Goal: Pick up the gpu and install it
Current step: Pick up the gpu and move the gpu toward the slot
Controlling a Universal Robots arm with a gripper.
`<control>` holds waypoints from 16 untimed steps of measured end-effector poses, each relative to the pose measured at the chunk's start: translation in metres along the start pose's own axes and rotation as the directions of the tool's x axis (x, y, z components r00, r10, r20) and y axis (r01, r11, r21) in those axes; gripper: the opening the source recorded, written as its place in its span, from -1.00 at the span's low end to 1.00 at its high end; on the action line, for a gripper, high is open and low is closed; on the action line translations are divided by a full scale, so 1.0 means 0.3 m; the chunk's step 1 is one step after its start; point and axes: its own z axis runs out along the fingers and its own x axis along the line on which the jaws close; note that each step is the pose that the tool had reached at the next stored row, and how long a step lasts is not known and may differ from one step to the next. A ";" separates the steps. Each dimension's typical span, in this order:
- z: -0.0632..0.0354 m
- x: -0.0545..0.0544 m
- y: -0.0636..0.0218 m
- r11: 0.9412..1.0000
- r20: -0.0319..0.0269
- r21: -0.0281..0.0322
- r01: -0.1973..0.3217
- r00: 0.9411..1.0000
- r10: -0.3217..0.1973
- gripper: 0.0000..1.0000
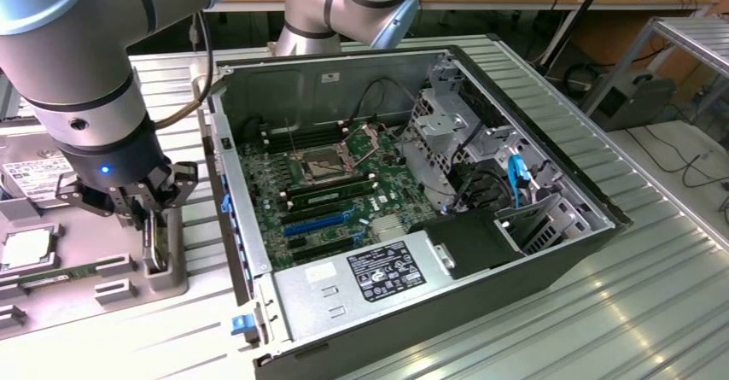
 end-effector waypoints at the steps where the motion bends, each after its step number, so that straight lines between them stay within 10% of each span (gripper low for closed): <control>1: 0.000 0.000 0.000 1.000 0.000 0.000 0.000 1.000 0.000 -0.45; 16: 0.000 0.000 0.000 1.000 0.000 0.000 0.000 1.000 0.000 -0.45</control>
